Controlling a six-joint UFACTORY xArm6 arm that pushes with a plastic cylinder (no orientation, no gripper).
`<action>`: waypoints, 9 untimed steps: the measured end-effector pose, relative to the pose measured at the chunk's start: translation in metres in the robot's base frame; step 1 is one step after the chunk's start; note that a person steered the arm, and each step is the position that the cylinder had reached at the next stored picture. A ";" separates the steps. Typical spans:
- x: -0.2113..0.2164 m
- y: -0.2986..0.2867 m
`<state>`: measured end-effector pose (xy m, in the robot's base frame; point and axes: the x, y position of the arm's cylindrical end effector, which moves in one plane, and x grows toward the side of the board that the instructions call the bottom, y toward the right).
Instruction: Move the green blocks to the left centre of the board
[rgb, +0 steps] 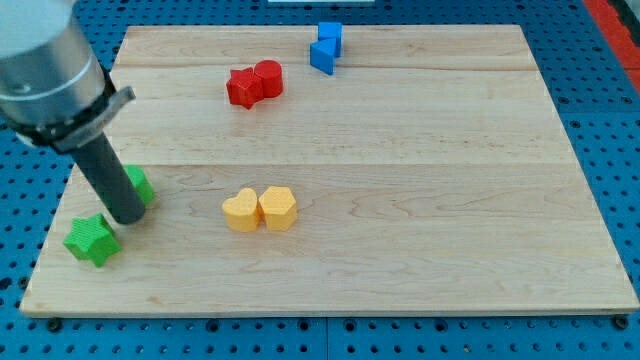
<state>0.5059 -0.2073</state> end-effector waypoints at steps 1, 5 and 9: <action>-0.034 -0.008; 0.048 0.039; 0.062 -0.032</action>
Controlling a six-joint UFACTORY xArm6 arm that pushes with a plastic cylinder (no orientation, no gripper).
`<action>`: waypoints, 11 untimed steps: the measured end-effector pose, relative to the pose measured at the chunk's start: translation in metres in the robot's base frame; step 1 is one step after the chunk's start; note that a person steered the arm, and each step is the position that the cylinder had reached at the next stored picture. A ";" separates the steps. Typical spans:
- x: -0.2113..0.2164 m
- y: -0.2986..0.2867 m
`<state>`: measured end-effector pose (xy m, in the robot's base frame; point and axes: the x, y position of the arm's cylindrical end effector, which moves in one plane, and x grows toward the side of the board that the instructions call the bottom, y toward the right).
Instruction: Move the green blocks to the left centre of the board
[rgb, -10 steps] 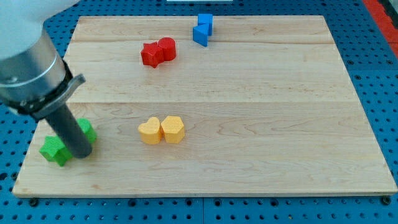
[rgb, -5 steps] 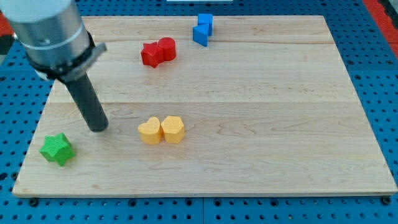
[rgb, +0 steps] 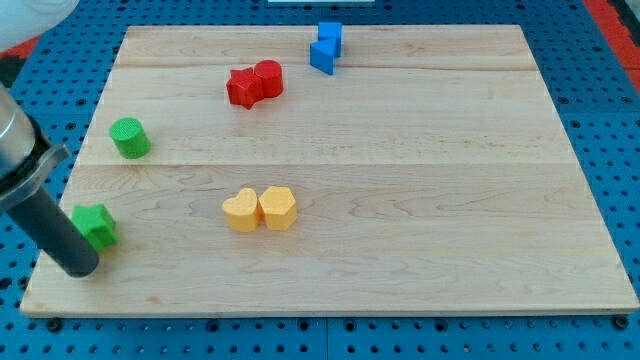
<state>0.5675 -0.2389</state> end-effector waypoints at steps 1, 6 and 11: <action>-0.036 0.000; -0.117 -0.012; -0.127 0.017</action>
<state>0.4401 -0.2222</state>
